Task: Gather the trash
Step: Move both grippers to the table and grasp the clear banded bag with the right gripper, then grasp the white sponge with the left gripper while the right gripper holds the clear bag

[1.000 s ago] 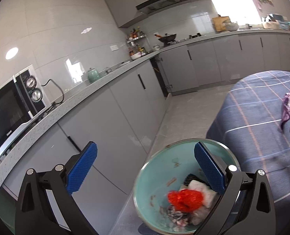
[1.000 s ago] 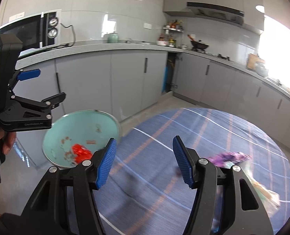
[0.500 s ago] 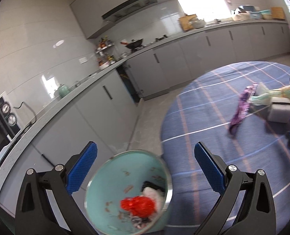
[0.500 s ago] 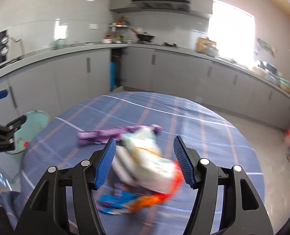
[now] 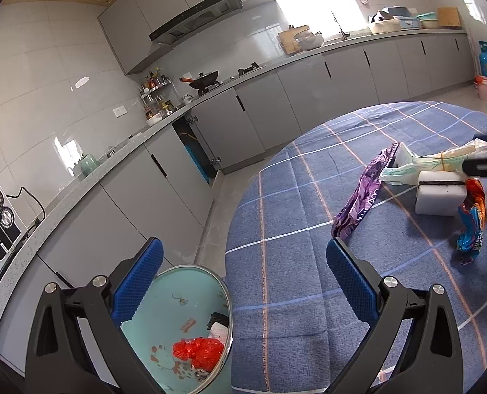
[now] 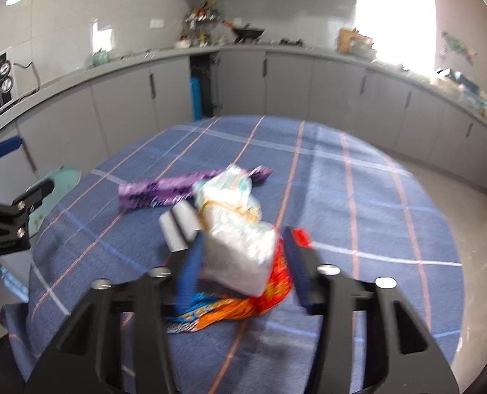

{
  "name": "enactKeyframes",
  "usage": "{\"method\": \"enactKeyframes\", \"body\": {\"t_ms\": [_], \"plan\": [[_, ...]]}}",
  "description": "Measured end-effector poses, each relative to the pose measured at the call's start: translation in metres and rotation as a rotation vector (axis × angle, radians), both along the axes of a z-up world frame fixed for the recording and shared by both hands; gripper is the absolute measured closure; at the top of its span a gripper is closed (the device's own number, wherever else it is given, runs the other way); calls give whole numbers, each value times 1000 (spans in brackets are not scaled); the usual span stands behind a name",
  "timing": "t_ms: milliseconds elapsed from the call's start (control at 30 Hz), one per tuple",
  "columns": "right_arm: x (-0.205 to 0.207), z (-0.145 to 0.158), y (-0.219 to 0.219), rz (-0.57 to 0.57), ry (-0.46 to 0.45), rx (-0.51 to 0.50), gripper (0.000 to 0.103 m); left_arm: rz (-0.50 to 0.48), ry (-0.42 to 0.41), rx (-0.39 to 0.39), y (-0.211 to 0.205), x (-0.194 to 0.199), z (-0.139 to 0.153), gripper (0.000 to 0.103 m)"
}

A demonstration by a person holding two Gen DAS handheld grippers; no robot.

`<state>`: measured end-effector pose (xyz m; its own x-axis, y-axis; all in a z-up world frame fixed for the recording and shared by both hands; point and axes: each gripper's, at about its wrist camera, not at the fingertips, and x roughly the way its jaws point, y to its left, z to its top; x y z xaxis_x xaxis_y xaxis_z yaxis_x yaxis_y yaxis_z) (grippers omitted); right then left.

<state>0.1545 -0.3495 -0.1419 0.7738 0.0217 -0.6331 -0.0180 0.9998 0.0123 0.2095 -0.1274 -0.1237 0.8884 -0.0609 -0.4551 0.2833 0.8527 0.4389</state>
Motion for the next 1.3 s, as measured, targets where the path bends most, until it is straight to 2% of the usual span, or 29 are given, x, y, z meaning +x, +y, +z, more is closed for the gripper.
{"method": "enactKeyframes", "body": {"t_ms": [100, 167, 333, 533, 633, 767, 867, 1033, 1167, 1300], "plan": [[-5, 2, 5, 25, -1, 11, 77, 1, 1, 1, 0, -1, 0, 5], [-11, 8, 8, 32, -34, 6, 84, 0, -1, -1, 0, -1, 1, 5], [-30, 29, 11, 16, -138, 5, 85, -14, -11, -9, -5, -4, 5, 5], [-56, 43, -6, -96, -232, -20, 86, -54, -7, -12, -23, -9, 3, 5], [-63, 37, -17, -144, -222, -43, 86, -81, -4, -15, -36, -12, 2, 5], [-70, 25, -31, -188, -198, -52, 86, -128, 25, -58, -54, -16, 4, 5], [-76, 18, -42, -219, -190, -55, 86, -166, 23, -59, -73, -20, 3, 5], [-82, 4, -52, -295, -166, -115, 86, -219, 43, -63, -104, -19, -1, 5], [-87, -7, -67, -325, -142, -94, 86, -270, 76, -73, -132, -19, -4, 5], [-92, -16, -75, -334, -134, -72, 85, -303, 98, -49, -152, -17, -16, 5]]}}
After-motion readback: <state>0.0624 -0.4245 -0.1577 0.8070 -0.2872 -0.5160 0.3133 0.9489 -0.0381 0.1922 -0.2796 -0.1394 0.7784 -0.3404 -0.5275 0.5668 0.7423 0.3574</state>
